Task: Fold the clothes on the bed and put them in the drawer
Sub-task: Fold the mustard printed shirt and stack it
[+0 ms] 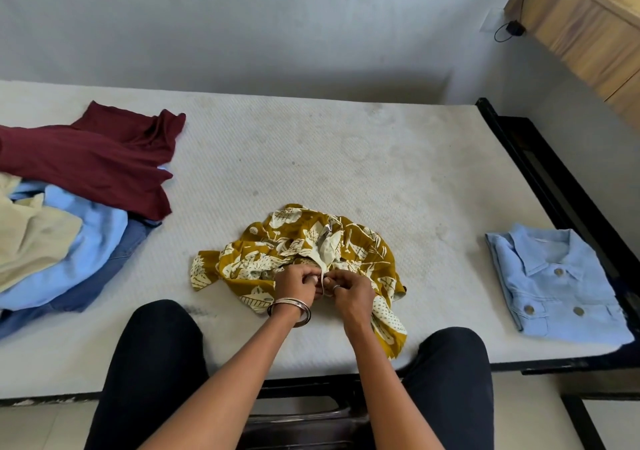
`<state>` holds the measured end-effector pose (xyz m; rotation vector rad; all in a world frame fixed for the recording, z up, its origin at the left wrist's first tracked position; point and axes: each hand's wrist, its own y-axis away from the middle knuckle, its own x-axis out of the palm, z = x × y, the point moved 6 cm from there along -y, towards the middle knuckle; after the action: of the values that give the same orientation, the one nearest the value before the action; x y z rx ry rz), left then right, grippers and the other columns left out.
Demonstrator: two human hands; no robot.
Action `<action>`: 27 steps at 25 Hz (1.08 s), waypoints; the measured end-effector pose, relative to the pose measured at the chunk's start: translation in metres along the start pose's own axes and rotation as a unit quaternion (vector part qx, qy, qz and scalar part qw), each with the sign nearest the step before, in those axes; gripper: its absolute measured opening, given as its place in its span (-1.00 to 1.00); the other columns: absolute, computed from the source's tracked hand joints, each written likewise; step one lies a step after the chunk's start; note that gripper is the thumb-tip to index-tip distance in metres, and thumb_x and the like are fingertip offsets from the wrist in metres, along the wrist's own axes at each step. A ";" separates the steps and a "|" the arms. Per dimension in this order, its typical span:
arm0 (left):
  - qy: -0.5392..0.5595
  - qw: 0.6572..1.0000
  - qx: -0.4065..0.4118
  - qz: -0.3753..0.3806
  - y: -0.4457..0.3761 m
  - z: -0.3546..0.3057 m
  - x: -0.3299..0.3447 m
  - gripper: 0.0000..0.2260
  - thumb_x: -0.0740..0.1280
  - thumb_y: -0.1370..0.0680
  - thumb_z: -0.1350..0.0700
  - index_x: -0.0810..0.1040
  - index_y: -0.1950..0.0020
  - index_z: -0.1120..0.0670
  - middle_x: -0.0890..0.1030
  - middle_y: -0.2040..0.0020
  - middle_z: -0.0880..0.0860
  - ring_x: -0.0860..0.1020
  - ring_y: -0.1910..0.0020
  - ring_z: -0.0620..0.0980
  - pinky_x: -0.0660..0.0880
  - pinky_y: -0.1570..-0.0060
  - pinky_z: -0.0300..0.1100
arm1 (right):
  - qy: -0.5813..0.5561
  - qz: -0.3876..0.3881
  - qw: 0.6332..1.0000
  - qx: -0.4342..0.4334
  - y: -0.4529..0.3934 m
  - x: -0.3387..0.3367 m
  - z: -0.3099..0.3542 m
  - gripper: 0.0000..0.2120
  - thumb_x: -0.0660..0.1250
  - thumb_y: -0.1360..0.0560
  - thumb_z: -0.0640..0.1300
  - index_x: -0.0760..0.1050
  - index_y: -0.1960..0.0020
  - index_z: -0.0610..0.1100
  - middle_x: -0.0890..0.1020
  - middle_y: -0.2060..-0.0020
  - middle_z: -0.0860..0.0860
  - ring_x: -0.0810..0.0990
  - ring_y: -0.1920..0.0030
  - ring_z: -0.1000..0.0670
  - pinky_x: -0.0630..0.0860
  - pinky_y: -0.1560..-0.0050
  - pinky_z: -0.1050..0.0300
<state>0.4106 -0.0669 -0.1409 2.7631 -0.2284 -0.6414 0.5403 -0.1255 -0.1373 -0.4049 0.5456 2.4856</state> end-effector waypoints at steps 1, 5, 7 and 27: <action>0.008 1.000 0.000 -0.003 0.001 -0.001 0.000 -0.83 0.36 -0.49 0.36 0.69 0.02 0.17 0.70 0.10 0.15 0.68 0.22 0.12 0.65 0.18 0.08 | 0.010 0.003 1.000 -0.001 -0.001 0.000 0.001 -0.89 0.48 -0.43 -0.32 0.70 0.11 -0.15 0.71 0.27 0.00 0.65 0.24 0.06 0.59 0.16 0.14; -0.043 0.997 0.055 -0.039 0.001 -0.009 -0.002 -0.87 0.47 -0.43 0.28 0.71 0.05 0.14 0.71 0.14 0.09 0.66 0.18 0.04 0.62 0.10 -0.07 | 0.066 0.045 0.997 -0.004 -0.009 0.001 0.009 -0.91 0.41 -0.51 -0.21 0.70 0.11 -0.15 0.69 0.29 0.00 0.58 0.33 0.11 0.47 0.30 0.27; -0.089 0.992 0.080 -0.031 -0.002 -0.011 0.002 -0.90 0.48 -0.43 0.23 0.72 0.07 0.11 0.71 0.15 0.08 0.65 0.18 0.04 0.61 0.12 -0.10 | 0.085 0.071 0.994 -0.010 -0.012 0.002 0.012 -0.89 0.43 -0.50 -0.14 0.71 0.10 -0.15 0.70 0.30 -0.01 0.62 0.31 0.06 0.54 0.26 0.14; -0.025 0.982 0.040 0.183 -0.014 0.005 -0.012 -0.65 0.49 -0.44 0.05 0.57 -0.19 0.08 0.65 -0.09 0.03 0.58 -0.09 0.01 0.53 -0.10 -0.05 | -0.031 0.156 0.986 0.040 -0.030 0.012 0.052 -0.86 0.33 -0.49 -0.36 0.54 0.21 -0.20 0.57 0.40 -0.16 0.52 0.44 -0.05 0.45 0.39 0.04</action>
<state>0.3990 -0.0521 -0.1452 2.6758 -0.7652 -0.6121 0.5391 -0.0726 -0.1054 -0.2238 0.7288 2.7513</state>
